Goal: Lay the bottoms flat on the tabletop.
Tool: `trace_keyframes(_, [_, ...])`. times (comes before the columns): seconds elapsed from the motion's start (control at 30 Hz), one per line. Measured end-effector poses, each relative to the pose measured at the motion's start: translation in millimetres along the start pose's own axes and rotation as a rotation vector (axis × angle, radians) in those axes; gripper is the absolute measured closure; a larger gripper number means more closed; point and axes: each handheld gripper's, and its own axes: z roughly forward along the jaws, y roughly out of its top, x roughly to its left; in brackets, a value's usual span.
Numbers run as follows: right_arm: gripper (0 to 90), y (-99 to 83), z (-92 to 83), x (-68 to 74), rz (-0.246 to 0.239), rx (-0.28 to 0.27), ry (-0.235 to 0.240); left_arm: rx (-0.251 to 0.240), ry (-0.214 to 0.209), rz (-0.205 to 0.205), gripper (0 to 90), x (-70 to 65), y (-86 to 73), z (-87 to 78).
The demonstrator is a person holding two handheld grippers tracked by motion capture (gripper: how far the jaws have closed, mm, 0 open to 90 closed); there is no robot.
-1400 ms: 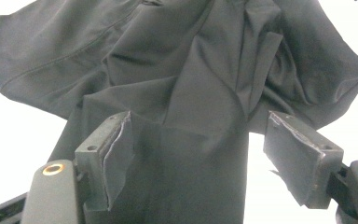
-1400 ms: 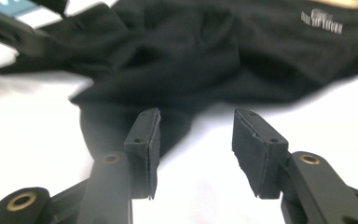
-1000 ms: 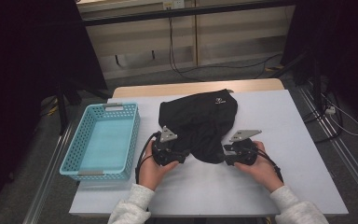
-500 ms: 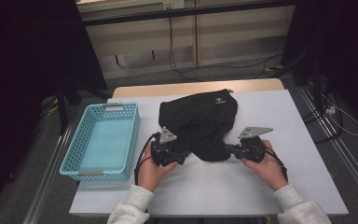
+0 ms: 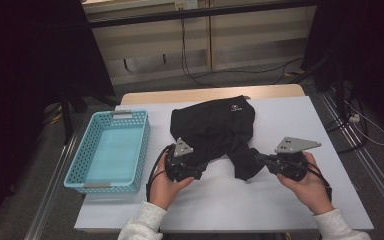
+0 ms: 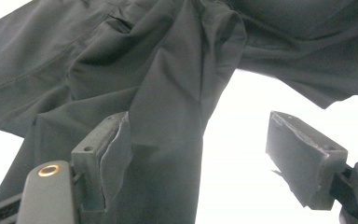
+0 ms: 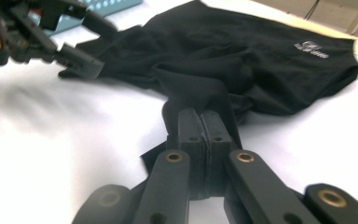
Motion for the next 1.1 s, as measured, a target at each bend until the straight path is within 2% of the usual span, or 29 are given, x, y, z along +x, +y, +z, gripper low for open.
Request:
trace_keyframes(0.1, [89.2,-6.9,17.9,10.1,-0.008,0.042,0.062,-0.001,0.0,0.001,23.1,1.6,0.2,0.5])
trace_keyframes(0.17, [89.2,-12.4,31.3,18.2,-0.056,0.078,0.063,0.002,-0.002,0.0,23.2,2.5,0.6,2.0])
trace_keyframes(0.2, [87.0,-15.8,40.9,20.8,-0.056,0.099,0.061,0.005,-0.005,0.0,23.4,2.5,0.7,3.2])
trace_keyframes(0.23, [87.0,-15.8,40.9,20.8,-0.056,0.099,0.061,0.007,-0.01,0.004,23.4,2.3,0.7,4.6])
trace_keyframes(0.27, [80.9,-16.3,43.4,20.2,-0.043,0.097,0.066,0.009,-0.016,0.005,23.5,2.1,0.3,6.7])
trace_keyframes(0.3, [77.3,-15.9,43.6,18.8,-0.037,0.091,0.05,0.013,-0.021,0.01,23.6,2.5,-0.4,8.8])
trace_keyframes(0.33, [72.5,-13.0,38.2,11.8,-0.021,0.064,0.04,0.019,-0.022,0.01,23.7,3.0,-1.5,10.6])
trace_keyframes(0.37, [72.5,-13.0,38.2,11.8,-0.021,0.064,0.04,0.022,-0.022,0.008,23.7,3.9,-3.0,12.0])
trace_keyframes(0.4, [68.5,-11.2,34.1,7.1,-0.001,0.041,0.027,0.028,-0.018,0.007,23.8,4.7,-4.2,12.6])
trace_keyframes(0.5, [62.6,-9.8,25.8,-9.3,0.043,0.013,-0.051,0.034,-0.014,0.004,23.9,6.2,-6.2,12.7])
trace_keyframes(0.53, [60.6,-15.2,28.7,-20.3,0.074,0.037,-0.094,0.034,-0.012,0.005,23.9,6.5,-6.3,12.2])
trace_keyframes(0.57, [60.6,-15.2,28.7,-20.3,0.074,0.037,-0.094,0.032,-0.011,0.003,23.9,6.6,-6.5,12.0])
trace_keyframes(0.63, [56.9,-23.7,37.4,-29.0,0.106,0.089,-0.121,0.032,-0.01,0.005,23.9,6.6,-6.9,11.3])
trace_keyframes(0.67, [54.1,-29.9,48.3,-33.0,0.119,0.138,-0.124,0.034,-0.009,0.003,24.0,6.6,-7.5,11.1])
trace_keyframes(0.73, [53.1,-30.9,53.3,-33.5,0.128,0.144,-0.105,0.037,-0.006,0.002,24.0,7.1,-8.8,10.8])
trace_keyframes(0.8, [52.9,-29.6,62.1,-31.0,0.111,0.16,-0.098,0.038,-0.002,0.004,24.1,8.2,-9.9,10.6])
trace_keyframes(0.83, [54.0,-28.7,66.5,-29.0,0.1,0.173,-0.087,0.037,-0.002,0.004,24.1,8.6,-10.4,10.8])
trace_keyframes(0.87, [62.8,-28.3,73.1,-25.1,0.084,0.185,-0.092,0.041,-0.001,0.005,24.2,9.2,-10.9,10.7])
trace_keyframes(0.9, [62.8,-28.3,73.1,-25.1,0.084,0.185,-0.092,0.044,0.001,0.004,24.2,9.6,-11.4,10.6])
trace_keyframes(0.93, [72.3,-27.7,73.6,-24.8,0.086,0.182,-0.086,0.04,0.005,0.003,24.2,9.9,-12.0,10.7])
trace_keyframes(0.97, [85.0,-27.2,73.3,-25.0,0.093,0.184,-0.057,0.041,0.005,0.003,24.2,10.4,-12.4,10.5])
trace_keyframes(1.0, [88.1,-27.2,72.6,-23.9,0.081,0.184,-0.037,0.043,0.005,0.004,24.2,10.6,-12.8,10.6])
trace_keyframes(1.1, [88.6,-25.9,68.5,-24.5,0.079,0.18,-0.046,0.047,0.005,0.006,24.3,9.5,-14.2,12.4])
